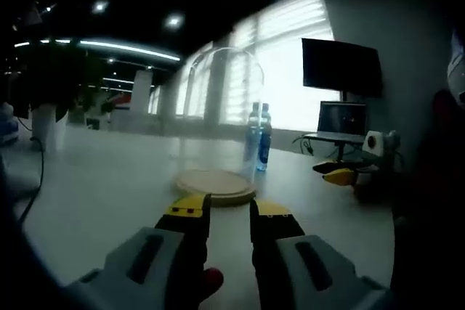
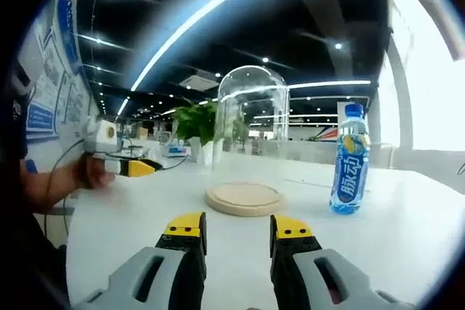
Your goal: Open the cover put in the Mizone put the cover back on
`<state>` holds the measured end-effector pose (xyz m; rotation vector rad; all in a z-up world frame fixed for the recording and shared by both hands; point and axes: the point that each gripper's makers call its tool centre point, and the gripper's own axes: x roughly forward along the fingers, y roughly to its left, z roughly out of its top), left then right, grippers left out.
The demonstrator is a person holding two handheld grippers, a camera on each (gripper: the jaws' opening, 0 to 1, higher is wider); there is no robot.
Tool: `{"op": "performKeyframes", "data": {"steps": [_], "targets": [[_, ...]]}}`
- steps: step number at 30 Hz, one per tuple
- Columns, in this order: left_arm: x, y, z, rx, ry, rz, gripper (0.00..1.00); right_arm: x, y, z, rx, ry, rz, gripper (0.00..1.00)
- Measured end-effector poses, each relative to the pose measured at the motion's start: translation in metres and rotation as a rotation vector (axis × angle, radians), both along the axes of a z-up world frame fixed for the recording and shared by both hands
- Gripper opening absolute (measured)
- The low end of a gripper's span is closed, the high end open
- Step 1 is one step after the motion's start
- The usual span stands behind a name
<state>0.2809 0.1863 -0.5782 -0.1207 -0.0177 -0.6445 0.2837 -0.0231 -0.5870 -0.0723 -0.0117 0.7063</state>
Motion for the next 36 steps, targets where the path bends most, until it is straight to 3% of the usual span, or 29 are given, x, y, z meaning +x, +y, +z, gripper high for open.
{"op": "performKeyframes", "data": {"steps": [7, 17, 31, 36], "targets": [[0.005, 0.006, 0.011, -0.058, 0.005, 0.000, 0.23, 0.005, 0.004, 0.006, -0.014, 0.005, -0.003, 0.29], [0.022, 0.012, 0.031, 0.032, -0.050, -0.007, 0.27, 0.018, 0.015, 0.028, -0.012, -0.022, 0.011, 0.30], [0.058, -0.015, 0.056, 0.151, -0.119, -0.100, 0.33, 0.052, 0.033, 0.058, -0.008, -0.050, 0.074, 0.35], [0.071, -0.012, 0.059, 0.106, -0.091, -0.116, 0.33, 0.059, 0.032, 0.060, -0.006, -0.046, 0.083, 0.35]]}}
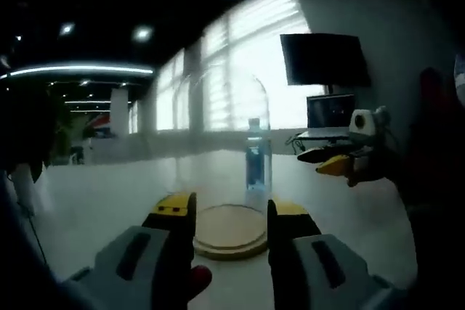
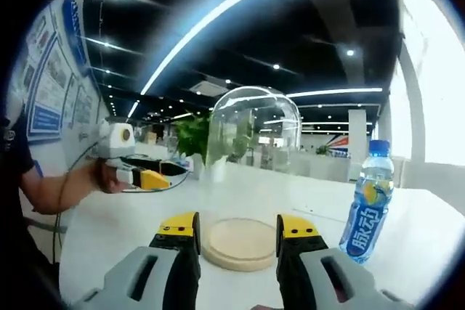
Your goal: Open the cover put in the Mizone put the cover back on
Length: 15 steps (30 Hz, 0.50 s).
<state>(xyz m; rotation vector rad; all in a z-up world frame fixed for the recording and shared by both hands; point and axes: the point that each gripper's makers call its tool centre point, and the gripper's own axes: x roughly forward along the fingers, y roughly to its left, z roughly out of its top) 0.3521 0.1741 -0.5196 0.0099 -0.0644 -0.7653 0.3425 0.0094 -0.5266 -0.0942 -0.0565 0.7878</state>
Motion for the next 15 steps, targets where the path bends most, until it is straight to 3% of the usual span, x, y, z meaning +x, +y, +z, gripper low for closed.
{"op": "performKeyframes", "data": {"steps": [15], "targets": [[0.022, 0.001, 0.025, 0.016, -0.002, -0.039, 0.42, 0.019, 0.001, 0.013, -0.027, 0.001, 0.064, 0.41]]}}
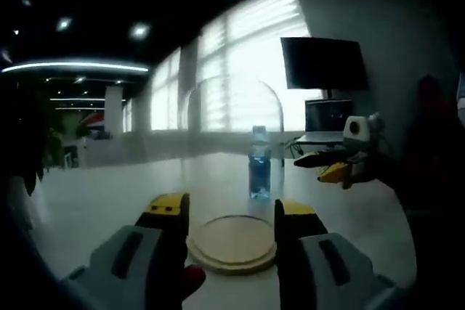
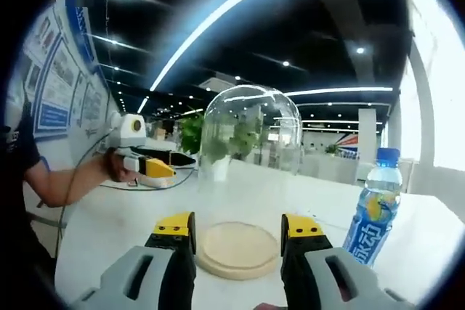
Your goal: Open the cover put in the Mizone put the cover back on
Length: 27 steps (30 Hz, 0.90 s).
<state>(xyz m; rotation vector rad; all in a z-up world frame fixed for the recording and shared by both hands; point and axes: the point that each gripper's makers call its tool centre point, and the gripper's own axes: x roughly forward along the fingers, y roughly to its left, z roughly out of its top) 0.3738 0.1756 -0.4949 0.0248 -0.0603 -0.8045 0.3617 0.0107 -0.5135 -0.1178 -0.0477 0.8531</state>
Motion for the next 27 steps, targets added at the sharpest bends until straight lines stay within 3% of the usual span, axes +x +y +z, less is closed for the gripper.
{"op": "performKeyframes", "data": {"steps": [4, 10, 15, 18, 24, 27], "targets": [[0.004, 0.003, 0.008, 0.024, -0.004, -0.004, 0.48, 0.003, 0.000, 0.010, 0.005, -0.012, 0.003, 0.43], [0.010, 0.007, 0.030, 0.044, -0.040, -0.012, 0.48, 0.008, -0.004, 0.030, 0.014, -0.025, 0.015, 0.45], [0.014, 0.003, 0.045, 0.035, -0.001, -0.064, 0.50, 0.012, -0.005, 0.050, 0.050, -0.012, 0.042, 0.46], [0.015, -0.002, 0.043, 0.057, 0.025, -0.096, 0.53, 0.016, -0.005, 0.058, 0.078, 0.012, 0.069, 0.49], [0.027, -0.007, 0.044, 0.065, 0.055, -0.130, 0.56, 0.025, 0.003, 0.055, 0.044, 0.059, 0.126, 0.53], [0.029, -0.010, 0.048, 0.043, 0.072, -0.182, 0.58, 0.028, 0.009, 0.052, 0.021, 0.071, 0.162, 0.54]]}}
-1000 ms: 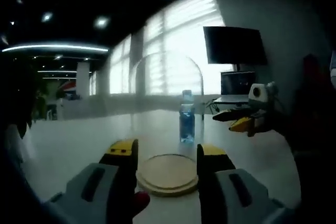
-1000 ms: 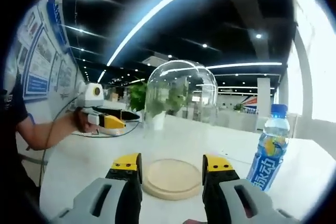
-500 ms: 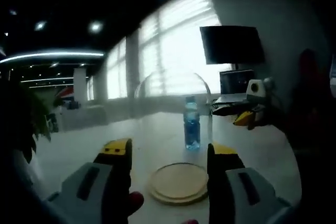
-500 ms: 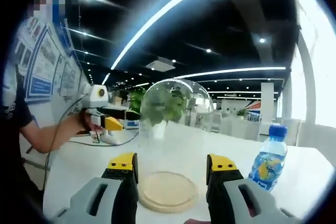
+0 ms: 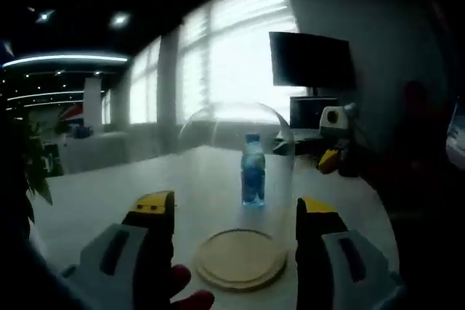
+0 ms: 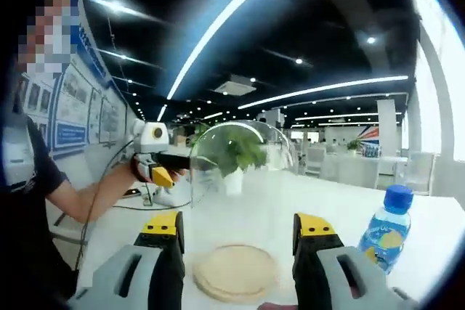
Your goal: Open the cover put in the Mizone put the cover back on
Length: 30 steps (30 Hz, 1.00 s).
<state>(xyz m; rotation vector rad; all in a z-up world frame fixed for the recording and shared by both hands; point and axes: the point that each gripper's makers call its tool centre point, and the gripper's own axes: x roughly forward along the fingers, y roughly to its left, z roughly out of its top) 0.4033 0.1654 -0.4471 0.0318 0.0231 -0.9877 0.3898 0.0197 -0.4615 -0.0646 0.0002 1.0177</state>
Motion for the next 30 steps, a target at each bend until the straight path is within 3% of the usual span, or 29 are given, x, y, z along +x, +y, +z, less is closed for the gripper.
{"op": "performKeyframes", "data": {"steps": [5, 8, 13, 17, 18, 26, 30], "targets": [[0.009, -0.004, 0.003, -0.011, 0.012, -0.056, 0.59, 0.012, 0.005, -0.003, -0.002, 0.020, 0.018, 0.54], [0.022, 0.000, 0.003, -0.025, 0.015, -0.025, 0.58, 0.018, 0.003, -0.001, 0.023, 0.026, 0.020, 0.54], [0.022, -0.007, -0.006, -0.024, 0.037, -0.069, 0.58, 0.026, 0.000, -0.004, 0.038, 0.033, 0.025, 0.55], [0.023, -0.012, -0.008, -0.026, 0.046, -0.107, 0.56, 0.033, 0.006, -0.001, 0.043, 0.024, 0.032, 0.55], [0.026, -0.012, -0.007, -0.021, 0.020, -0.105, 0.56, 0.036, 0.008, 0.003, 0.048, -0.005, 0.028, 0.55], [0.024, -0.021, -0.012, 0.000, 0.017, -0.149, 0.56, 0.034, 0.034, 0.002, 0.015, -0.018, 0.129, 0.61], [0.029, -0.023, -0.014, -0.023, 0.035, -0.170, 0.58, 0.040, 0.038, 0.000, 0.041, 0.006, 0.163, 0.67]]}}
